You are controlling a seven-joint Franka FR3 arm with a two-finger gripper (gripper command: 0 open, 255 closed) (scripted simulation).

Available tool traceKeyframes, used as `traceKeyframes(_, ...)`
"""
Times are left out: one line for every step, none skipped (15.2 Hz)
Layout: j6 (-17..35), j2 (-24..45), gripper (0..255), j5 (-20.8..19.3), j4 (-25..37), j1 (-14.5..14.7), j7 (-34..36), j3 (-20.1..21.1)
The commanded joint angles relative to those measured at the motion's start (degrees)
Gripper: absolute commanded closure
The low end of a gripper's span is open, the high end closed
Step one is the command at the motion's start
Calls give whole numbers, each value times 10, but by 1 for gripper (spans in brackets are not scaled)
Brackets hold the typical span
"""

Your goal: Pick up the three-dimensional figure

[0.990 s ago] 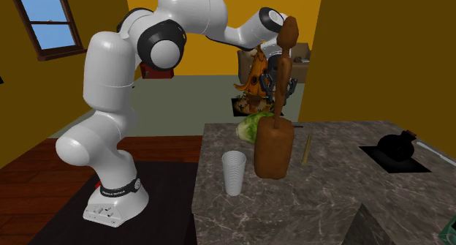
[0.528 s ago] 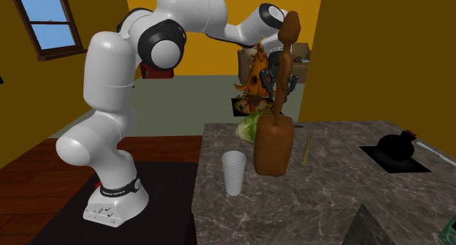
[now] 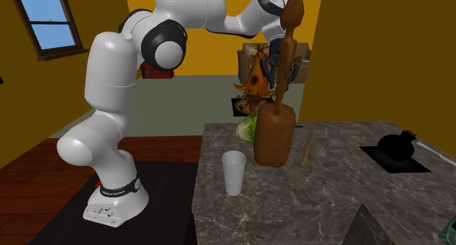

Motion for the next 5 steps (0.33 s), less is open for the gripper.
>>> traceKeyframes(-17,5,255,-10,27,12,-11,-2)
traceKeyframes(-25,8,255,-14,38,17,-17,-4)
traceKeyframes(-32,10,255,-19,50,22,-22,-5)
traceKeyframes(-33,11,255,-20,52,23,-23,-5)
traceKeyframes(-33,11,255,-20,52,23,-23,-5)
